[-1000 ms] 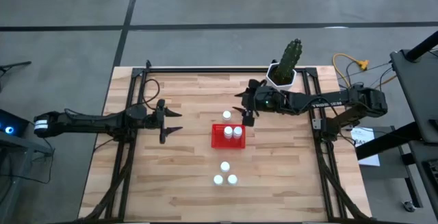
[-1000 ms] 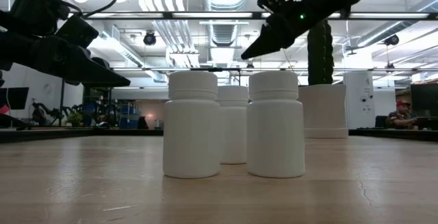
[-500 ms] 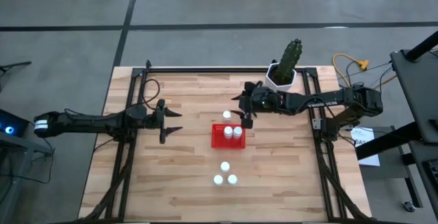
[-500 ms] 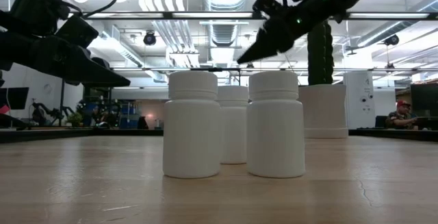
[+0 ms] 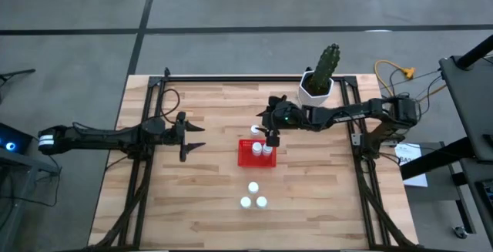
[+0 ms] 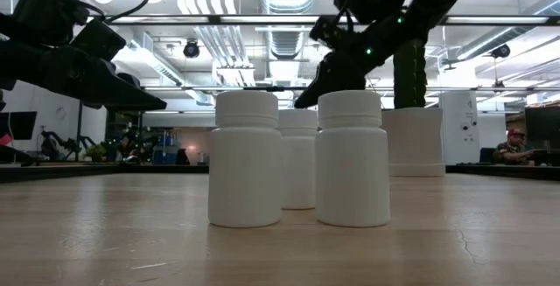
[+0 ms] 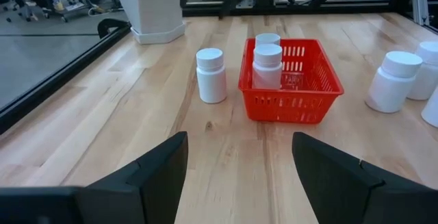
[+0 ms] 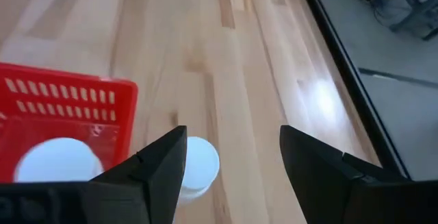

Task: Pick and place pill bottles into a basket
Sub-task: Put the white pill bottle into the red basket

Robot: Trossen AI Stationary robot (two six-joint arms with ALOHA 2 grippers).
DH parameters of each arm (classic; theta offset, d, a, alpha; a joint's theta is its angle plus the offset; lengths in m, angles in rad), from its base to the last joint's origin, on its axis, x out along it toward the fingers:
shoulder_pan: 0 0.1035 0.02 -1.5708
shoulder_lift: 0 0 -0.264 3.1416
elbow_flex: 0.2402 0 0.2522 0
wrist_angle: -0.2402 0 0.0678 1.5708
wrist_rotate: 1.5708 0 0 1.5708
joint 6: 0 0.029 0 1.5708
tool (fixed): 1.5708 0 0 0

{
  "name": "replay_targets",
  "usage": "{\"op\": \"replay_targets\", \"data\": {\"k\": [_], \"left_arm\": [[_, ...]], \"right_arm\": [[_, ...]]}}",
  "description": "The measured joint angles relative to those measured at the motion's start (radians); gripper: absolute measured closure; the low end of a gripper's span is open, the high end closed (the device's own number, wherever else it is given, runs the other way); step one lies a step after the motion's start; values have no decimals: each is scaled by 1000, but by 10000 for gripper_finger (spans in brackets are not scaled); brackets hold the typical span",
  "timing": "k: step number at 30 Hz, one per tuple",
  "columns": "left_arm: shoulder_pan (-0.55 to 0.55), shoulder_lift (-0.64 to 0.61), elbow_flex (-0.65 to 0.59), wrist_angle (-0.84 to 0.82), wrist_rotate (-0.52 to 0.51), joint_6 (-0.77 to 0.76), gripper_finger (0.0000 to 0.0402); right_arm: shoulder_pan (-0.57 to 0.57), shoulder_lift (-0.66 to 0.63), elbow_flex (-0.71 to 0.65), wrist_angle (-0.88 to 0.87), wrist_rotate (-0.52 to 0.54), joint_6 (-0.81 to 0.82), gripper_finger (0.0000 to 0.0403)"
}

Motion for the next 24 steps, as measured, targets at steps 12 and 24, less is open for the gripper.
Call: {"op": "replay_targets", "data": {"k": [12,24], "left_arm": [[0,1,0,0,0,0,157],[0,0,0,0,0,-3,157]], "right_arm": [[-17,30,158,-180,-83,33,179],[-24,25,247,-261,-122,66,179]]}}
